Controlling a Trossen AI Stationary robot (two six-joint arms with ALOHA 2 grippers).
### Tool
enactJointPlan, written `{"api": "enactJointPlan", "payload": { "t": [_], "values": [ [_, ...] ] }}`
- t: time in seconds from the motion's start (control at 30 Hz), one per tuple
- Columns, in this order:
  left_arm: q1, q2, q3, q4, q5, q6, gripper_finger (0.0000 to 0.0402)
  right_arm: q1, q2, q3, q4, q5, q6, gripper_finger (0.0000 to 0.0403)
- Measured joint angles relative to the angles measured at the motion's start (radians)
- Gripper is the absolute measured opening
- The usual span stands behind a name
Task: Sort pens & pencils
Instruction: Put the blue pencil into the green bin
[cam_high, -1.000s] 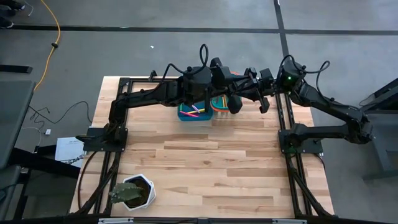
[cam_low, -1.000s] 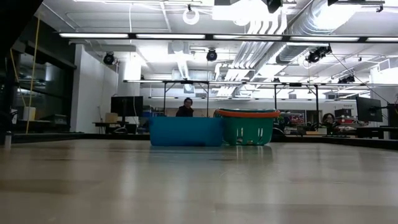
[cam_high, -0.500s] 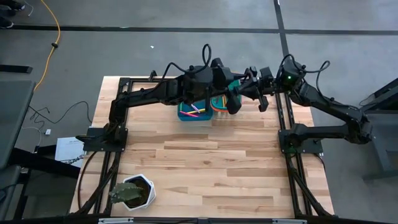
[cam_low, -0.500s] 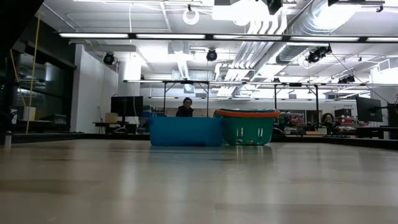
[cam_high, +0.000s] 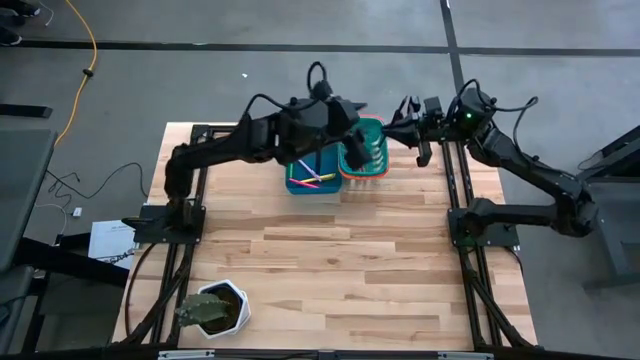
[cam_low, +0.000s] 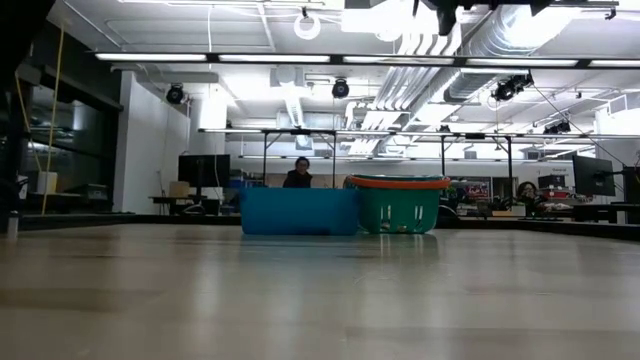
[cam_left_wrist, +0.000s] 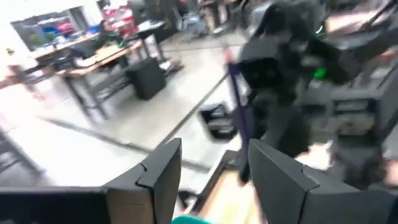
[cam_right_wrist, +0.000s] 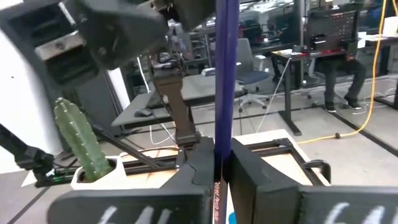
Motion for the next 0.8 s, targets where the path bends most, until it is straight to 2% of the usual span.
{"api": "enactJointPlan", "payload": {
  "t": [0.13,0.37,0.63,0.8],
  "values": [
    [0.000,-0.047,0.000,-0.107,-0.063,0.027,0.0166,-0.033,0.013,0.000,-0.005,0.009,-0.001,0.0011],
    [-0.001,-0.108,-0.001,-0.392,-0.071,-0.014,0.0161,-0.089,0.147,0.000,-0.070,-0.034,0.012,0.0011],
    [-0.020,-0.144,-0.001,-0.699,-0.054,-0.031,0.0156,-0.142,0.315,-0.001,-0.067,-0.015,0.083,0.0011],
    [-0.022,-0.160,0.000,-0.880,0.010,0.015,0.0148,-0.157,0.413,-0.001,-0.066,0.006,0.149,0.0011]
  ]
}}
